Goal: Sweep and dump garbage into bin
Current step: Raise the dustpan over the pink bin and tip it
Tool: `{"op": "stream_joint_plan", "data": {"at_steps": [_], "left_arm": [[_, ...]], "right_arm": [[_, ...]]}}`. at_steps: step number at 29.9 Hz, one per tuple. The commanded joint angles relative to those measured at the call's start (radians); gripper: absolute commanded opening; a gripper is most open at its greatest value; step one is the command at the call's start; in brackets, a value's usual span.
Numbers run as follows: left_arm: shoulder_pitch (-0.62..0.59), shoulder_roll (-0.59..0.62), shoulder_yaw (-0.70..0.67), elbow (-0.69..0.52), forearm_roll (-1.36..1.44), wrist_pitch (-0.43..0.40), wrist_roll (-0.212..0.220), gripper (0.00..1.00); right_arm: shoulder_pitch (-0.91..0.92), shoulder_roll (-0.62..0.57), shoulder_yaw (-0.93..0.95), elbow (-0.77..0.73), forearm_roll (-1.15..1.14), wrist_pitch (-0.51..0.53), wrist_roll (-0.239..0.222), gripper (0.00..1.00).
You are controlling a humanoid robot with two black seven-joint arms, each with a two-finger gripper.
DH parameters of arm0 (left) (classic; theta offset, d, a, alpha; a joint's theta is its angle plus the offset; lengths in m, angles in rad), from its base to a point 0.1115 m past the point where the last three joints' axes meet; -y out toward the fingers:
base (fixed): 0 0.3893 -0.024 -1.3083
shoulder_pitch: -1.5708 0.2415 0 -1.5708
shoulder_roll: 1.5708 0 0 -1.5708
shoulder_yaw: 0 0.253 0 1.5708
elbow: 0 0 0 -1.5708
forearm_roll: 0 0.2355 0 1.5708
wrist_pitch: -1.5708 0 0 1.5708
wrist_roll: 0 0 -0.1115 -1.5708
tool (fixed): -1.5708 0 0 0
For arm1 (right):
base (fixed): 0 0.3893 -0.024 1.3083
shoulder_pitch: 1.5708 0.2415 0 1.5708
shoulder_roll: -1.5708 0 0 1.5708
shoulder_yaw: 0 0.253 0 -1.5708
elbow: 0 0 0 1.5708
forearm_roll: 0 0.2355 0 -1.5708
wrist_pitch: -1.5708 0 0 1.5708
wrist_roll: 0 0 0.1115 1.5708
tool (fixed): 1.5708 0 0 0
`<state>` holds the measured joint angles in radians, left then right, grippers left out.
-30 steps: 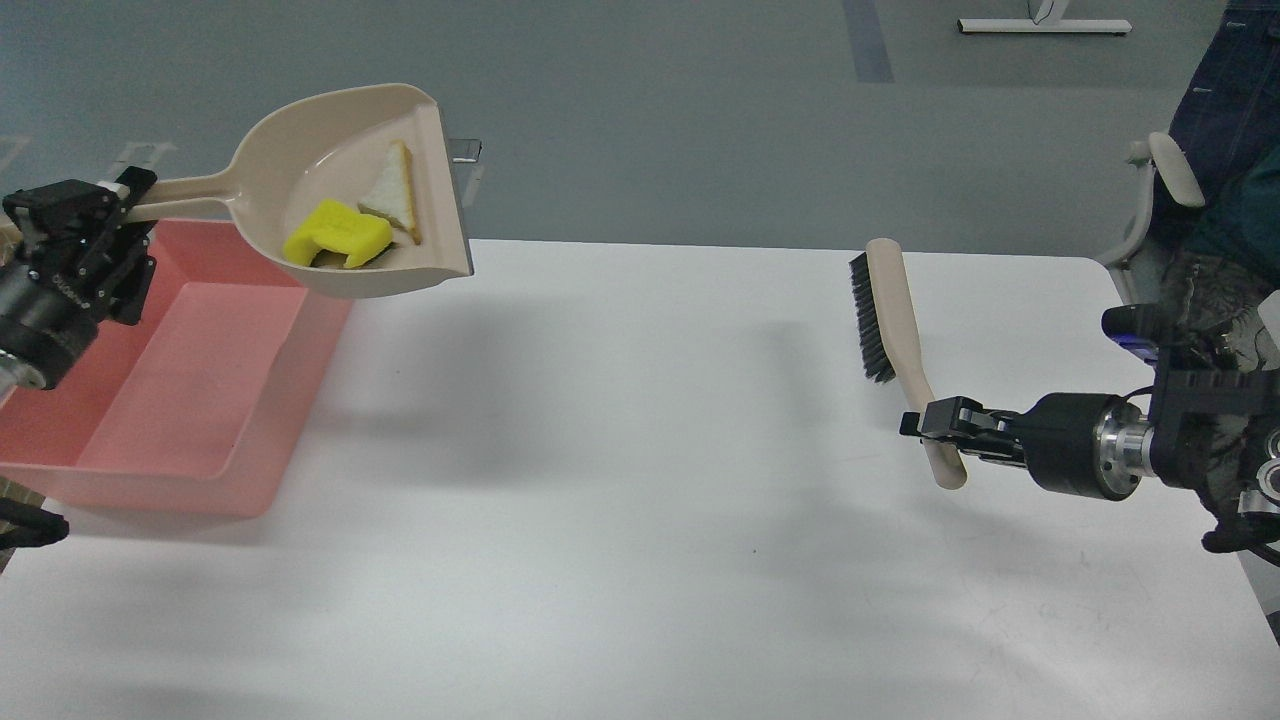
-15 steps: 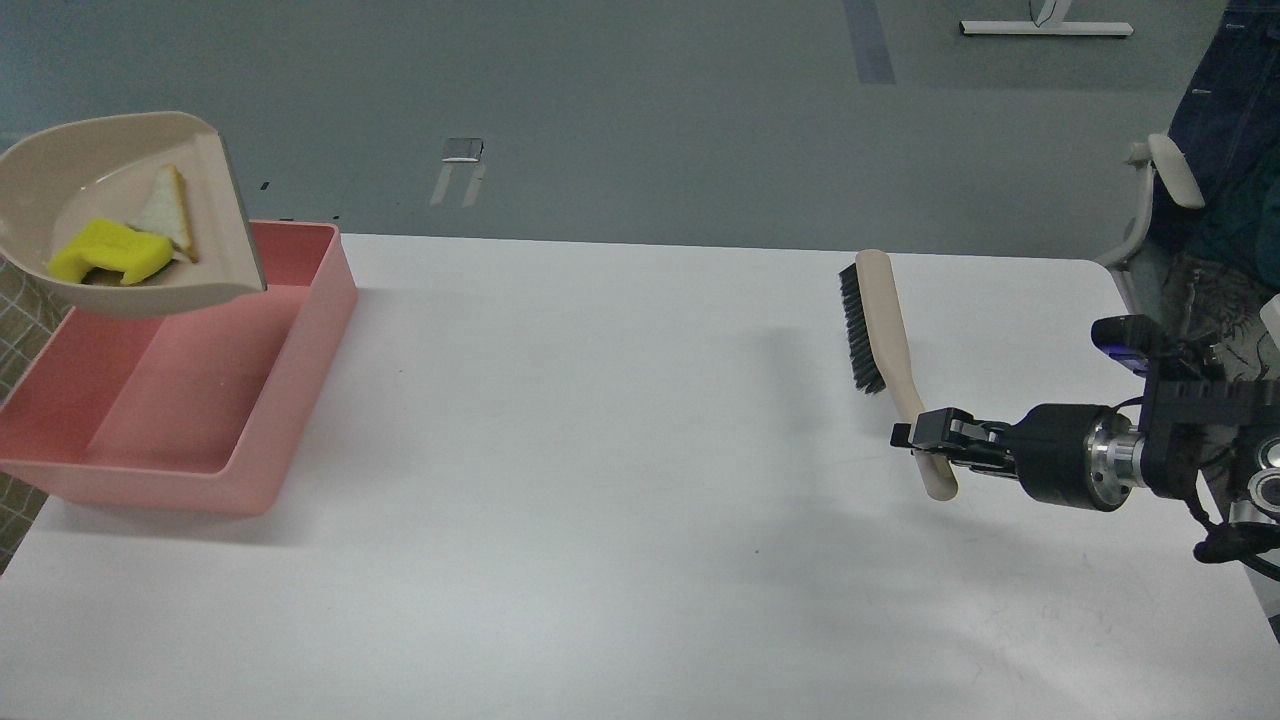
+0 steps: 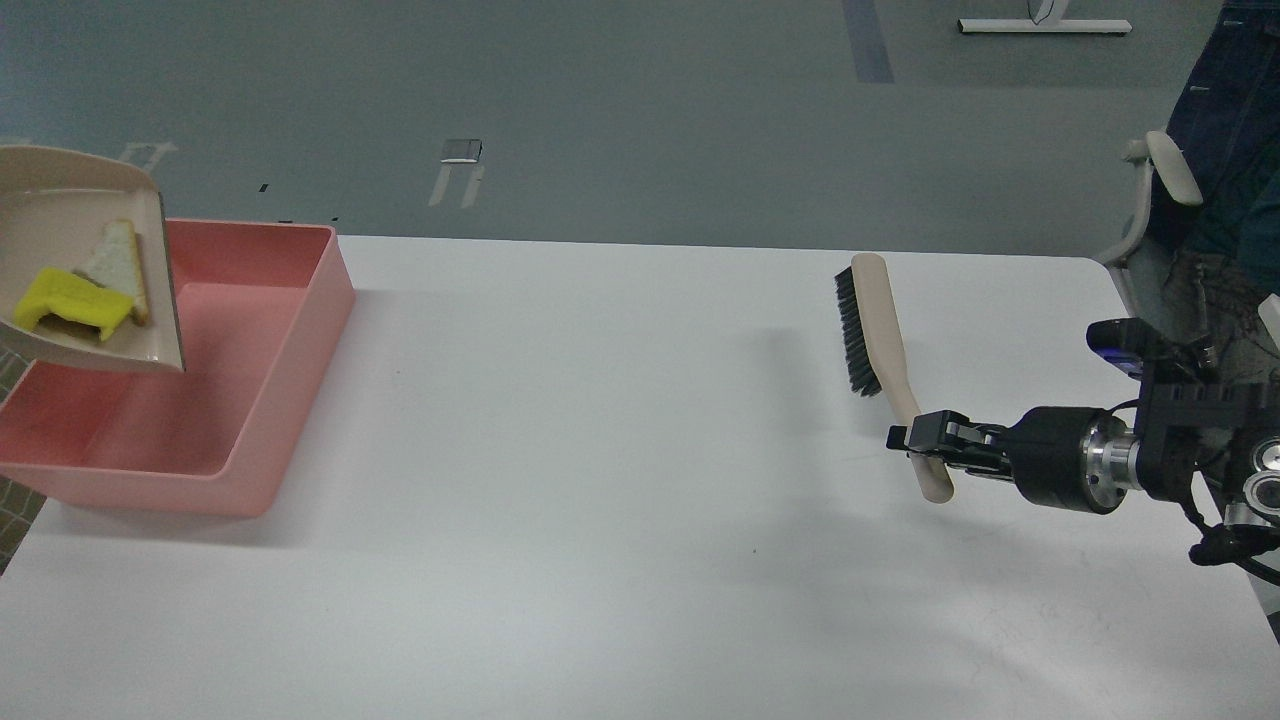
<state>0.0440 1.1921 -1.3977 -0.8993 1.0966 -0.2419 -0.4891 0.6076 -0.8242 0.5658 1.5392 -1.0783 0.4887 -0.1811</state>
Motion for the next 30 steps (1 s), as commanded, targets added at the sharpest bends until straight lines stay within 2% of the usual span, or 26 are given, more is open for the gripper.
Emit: {"op": "stream_joint_plan", "data": {"at_steps": [1, 7, 20, 23, 27, 30], "left_arm": [[0.002, 0.007, 0.0, -0.001, 0.118, 0.087, 0.0, 0.0], [0.004, 0.058, 0.0, -0.015, 0.238, 0.196, 0.0, 0.0], [-0.036, 0.078, -0.006, -0.07, 0.172, 0.178, 0.0, 0.0], [-0.076, 0.08, -0.001, -0.07, 0.077, 0.11, 0.0, 0.0], [-0.165, 0.077, -0.001, -0.07, -0.136, -0.104, 0.0, 0.0], [-0.179, 0.073, -0.003, -0.069, -0.251, -0.181, 0.0, 0.0]], "right_arm": [[0.0, 0.004, -0.001, -0.001, 0.0, 0.0, 0.0, 0.0], [0.0, 0.011, -0.001, -0.004, -0.002, 0.0, 0.0, 0.0], [0.0, 0.024, -0.001, -0.005, -0.002, 0.0, 0.0, 0.0], [0.0, 0.024, -0.001, -0.007, -0.002, 0.0, 0.0, 0.0], [0.006, 0.025, -0.001, -0.001, -0.002, 0.0, 0.0, 0.0], [0.008, 0.03, -0.001, -0.004, -0.003, 0.0, 0.0, 0.0]]}}
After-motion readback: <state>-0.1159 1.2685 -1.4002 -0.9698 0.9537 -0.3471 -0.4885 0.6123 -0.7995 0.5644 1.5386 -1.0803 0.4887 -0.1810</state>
